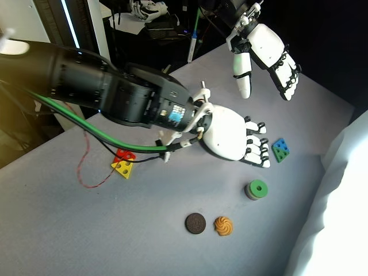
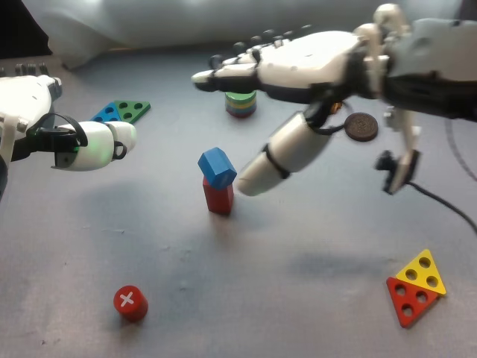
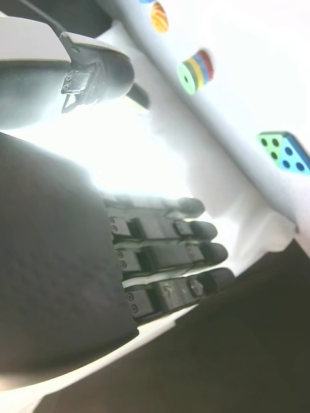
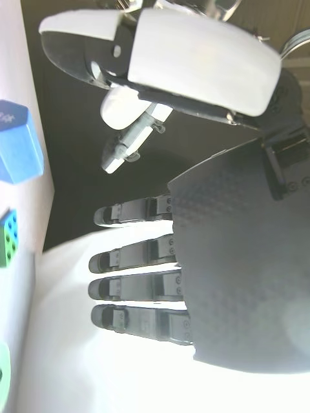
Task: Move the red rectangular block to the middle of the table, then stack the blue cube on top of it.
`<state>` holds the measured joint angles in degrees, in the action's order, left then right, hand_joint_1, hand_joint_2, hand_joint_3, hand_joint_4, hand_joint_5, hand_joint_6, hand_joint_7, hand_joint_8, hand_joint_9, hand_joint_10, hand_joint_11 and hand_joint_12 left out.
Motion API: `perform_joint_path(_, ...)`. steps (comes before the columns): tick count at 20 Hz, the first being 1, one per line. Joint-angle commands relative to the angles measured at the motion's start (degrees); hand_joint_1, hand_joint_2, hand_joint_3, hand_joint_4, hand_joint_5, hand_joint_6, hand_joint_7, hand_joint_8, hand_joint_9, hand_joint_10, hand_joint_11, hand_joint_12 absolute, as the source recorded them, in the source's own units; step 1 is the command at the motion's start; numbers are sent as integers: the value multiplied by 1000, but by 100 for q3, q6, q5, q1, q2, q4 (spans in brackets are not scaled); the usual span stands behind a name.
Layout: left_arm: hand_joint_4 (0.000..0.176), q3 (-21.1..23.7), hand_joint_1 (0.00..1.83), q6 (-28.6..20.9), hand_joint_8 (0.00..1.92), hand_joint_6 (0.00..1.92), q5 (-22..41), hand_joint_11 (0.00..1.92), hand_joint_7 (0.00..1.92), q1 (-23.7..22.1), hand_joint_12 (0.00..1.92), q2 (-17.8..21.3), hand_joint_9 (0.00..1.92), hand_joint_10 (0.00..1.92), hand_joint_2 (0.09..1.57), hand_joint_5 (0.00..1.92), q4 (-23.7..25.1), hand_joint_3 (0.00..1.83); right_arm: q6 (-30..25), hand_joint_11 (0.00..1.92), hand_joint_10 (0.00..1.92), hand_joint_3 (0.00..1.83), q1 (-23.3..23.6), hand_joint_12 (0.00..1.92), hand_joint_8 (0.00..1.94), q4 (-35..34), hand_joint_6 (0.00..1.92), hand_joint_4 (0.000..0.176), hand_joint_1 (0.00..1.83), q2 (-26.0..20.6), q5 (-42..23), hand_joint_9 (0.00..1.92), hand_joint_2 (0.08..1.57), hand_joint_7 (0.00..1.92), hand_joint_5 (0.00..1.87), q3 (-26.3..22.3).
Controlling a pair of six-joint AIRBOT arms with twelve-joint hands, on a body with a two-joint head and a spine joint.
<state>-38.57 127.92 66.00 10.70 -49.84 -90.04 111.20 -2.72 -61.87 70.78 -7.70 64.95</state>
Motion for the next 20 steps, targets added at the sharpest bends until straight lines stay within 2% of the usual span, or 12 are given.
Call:
perform_joint_path(1, 0, -17, 130, 17, 4, 5, 313, 0, 212, -57, 396, 66, 168, 4, 1103, 219, 457, 0, -51, 0, 0, 0, 23, 0, 0, 41, 0, 10, 593, -131, -443, 0, 730, 0, 0, -88)
perform_joint_path(2, 0, -14, 126, 17, 0, 0, 313, 0, 197, -74, 382, 66, 156, 0, 1109, 211, 430, 2, -67, 0, 0, 0, 4, 0, 0, 57, 0, 0, 647, -362, -527, 0, 748, 0, 0, -273)
perform_joint_path(6, 0, 24, 119, 165, 2, 2, 313, 0, 197, -167, 380, 58, 157, 1, 1118, 209, 333, 4, -332, 0, 0, 3, 60, 0, 0, 84, 0, 0, 677, -1155, -760, 0, 759, 0, 0, -778)
perform_joint_path(8, 0, -11, 116, 315, 1, 1, 313, 0, 202, -284, 395, 15, 161, 1, 1123, 215, 258, 4, -406, 0, 0, 2, -47, 0, 0, 134, 0, 0, 681, -1710, -896, 0, 756, 0, 0, -1124)
perform_joint_path(9, 0, -19, 116, 316, 1, 1, 312, 0, 202, -288, 395, 12, 161, 1, 1123, 215, 258, 4, -538, 0, 0, 2, -93, 0, 0, 302, 0, 0, 681, -1815, -960, 0, 756, 0, 0, -1190)
perform_joint_path(10, 0, -32, 126, 316, 3, 3, 312, 0, 207, -288, 396, 12, 165, 3, 1122, 216, 244, 1, -1335, 0, 0, 4, -238, 0, 0, 1425, 0, 0, 691, -2059, -1084, 0, 763, 0, 0, -1327)
perform_joint_path(12, 0, -42, 118, 305, 4, 5, 312, 0, 212, -283, 391, 15, 167, 3, 1128, 224, 232, 3, -1983, 0, 0, 0, -439, 0, 0, 2604, 0, 0, 716, -2488, -1460, 0, 753, 0, 0, -1571)
perform_joint_path(14, 0, -22, 112, 306, 2, 2, 312, 0, 208, -280, 356, 42, 159, 2, 1135, 220, 254, 2, -2788, 0, 0, 5, -541, 0, 0, 3364, 0, 0, 692, -2835, -1392, 0, 766, 0, 0, -1640)
perform_joint_path(16, 0, -19, 94, 305, 0, 1, 312, 0, 203, -283, 355, 47, 155, 0, 1140, 216, 254, 4, -3103, 0, 0, 8, -563, 0, 0, 3568, 0, 0, 701, -2982, -1170, 0, 772, 0, 0, -1605)
perform_joint_path(17, 0, -15, 126, 307, 4, 6, 312, 0, 219, -294, 389, 48, 170, 4, 1133, 238, 254, 0, -3647, 0, 0, 7, -590, 0, 0, 4047, 0, 0, 679, -3079, -1054, 0, 771, 0, 0, -1590)
perform_joint_path(20, 0, -2, 126, 311, 3, 4, 313, 0, 206, -318, 385, 48, 162, 3, 1148, 224, 229, 3, -5873, 0, 0, 0, -860, 0, 0, 6299, 0, 0, 654, -3291, -1146, 0, 745, 0, 0, -1512)
